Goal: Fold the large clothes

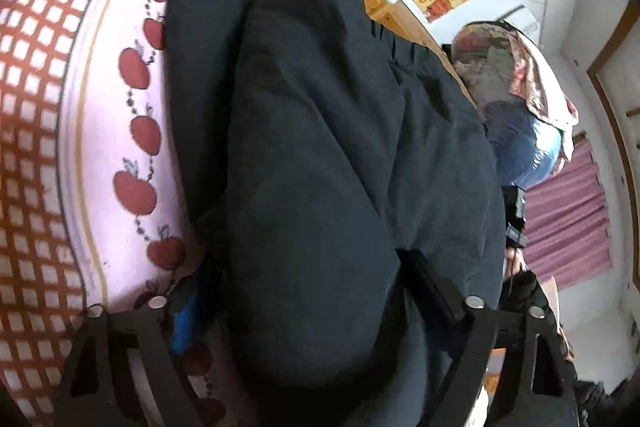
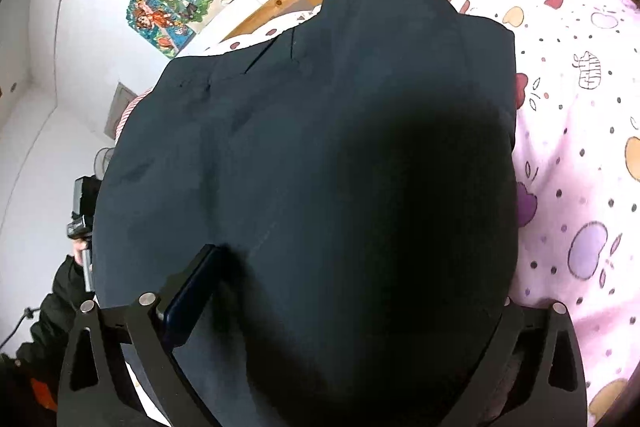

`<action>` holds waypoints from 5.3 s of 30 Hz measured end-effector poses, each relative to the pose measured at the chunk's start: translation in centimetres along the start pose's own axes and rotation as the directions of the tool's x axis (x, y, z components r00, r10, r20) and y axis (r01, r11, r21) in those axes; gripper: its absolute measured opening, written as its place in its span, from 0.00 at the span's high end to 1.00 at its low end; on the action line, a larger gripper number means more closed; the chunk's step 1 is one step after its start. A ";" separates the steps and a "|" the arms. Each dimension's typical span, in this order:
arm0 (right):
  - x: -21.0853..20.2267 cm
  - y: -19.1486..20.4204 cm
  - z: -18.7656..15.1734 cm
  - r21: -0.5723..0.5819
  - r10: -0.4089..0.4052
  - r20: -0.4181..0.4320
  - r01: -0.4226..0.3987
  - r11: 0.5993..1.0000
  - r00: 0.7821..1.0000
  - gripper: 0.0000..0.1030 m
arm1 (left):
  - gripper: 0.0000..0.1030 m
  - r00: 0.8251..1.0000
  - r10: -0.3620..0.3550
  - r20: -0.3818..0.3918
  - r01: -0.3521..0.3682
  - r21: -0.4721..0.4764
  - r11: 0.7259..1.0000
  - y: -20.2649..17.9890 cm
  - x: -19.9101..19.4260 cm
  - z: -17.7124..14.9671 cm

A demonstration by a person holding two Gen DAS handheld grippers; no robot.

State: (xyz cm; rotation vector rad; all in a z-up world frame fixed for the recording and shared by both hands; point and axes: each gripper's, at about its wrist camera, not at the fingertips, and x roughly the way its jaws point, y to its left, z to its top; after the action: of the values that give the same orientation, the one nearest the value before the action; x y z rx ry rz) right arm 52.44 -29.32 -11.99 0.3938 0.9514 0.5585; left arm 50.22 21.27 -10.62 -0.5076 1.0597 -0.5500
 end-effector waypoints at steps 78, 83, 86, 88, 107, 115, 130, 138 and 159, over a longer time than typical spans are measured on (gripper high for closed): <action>-9.7 13.7 -7.8 -0.085 -0.485 0.121 0.496 0.864 0.866 0.25 | 0.13 0.728 0.608 0.317 -0.633 -0.030 0.773 -11.6 -14.1 -13.3; -10.3 14.3 -7.4 -0.119 -0.515 0.116 0.526 0.842 0.849 0.01 | 0.11 0.709 0.615 0.345 -0.652 -0.011 0.758 -13.4 -14.5 -14.3; -10.8 14.6 -7.1 -0.134 -0.502 0.092 0.510 0.850 0.860 0.01 | 0.11 0.702 0.614 0.361 -0.658 0.000 0.753 -14.1 -14.7 -14.7; -11.5 14.7 -7.1 -0.119 -0.503 0.107 0.513 0.850 0.858 0.01 | 0.11 0.704 0.609 0.366 -0.655 0.002 0.756 -14.5 -14.8 -14.8; -18.4 19.8 -12.4 -0.098 -0.408 0.394 0.479 0.872 0.824 0.01 | 0.00 0.653 0.589 0.476 -0.674 0.010 0.739 -19.3 -17.4 -18.1; -21.5 22.9 -16.0 -0.162 -0.335 0.472 0.454 0.876 0.816 0.01 | 0.00 0.668 0.541 0.512 -0.645 0.036 0.763 -21.8 -18.3 -20.6; -24.8 27.4 -21.9 -0.210 -0.229 0.551 0.399 0.893 0.802 0.01 | 0.00 0.633 0.467 0.618 -0.642 0.082 0.762 -26.2 -20.6 -27.1; -25.7 29.5 -24.6 -0.232 -0.199 0.581 0.395 0.889 0.789 0.01 | 0.00 0.620 0.444 0.648 -0.635 0.081 0.769 -27.1 -22.0 -29.8; -26.0 32.3 -31.1 -0.273 -0.153 0.606 0.386 0.881 0.780 0.01 | 0.00 0.587 0.439 0.680 -0.648 0.070 0.758 -27.5 -23.3 -35.2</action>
State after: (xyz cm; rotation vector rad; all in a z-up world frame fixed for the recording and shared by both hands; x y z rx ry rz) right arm 5.37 -17.21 6.16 0.0440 0.2865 0.3101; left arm 4.56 11.03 8.11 -0.0285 0.4054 0.0472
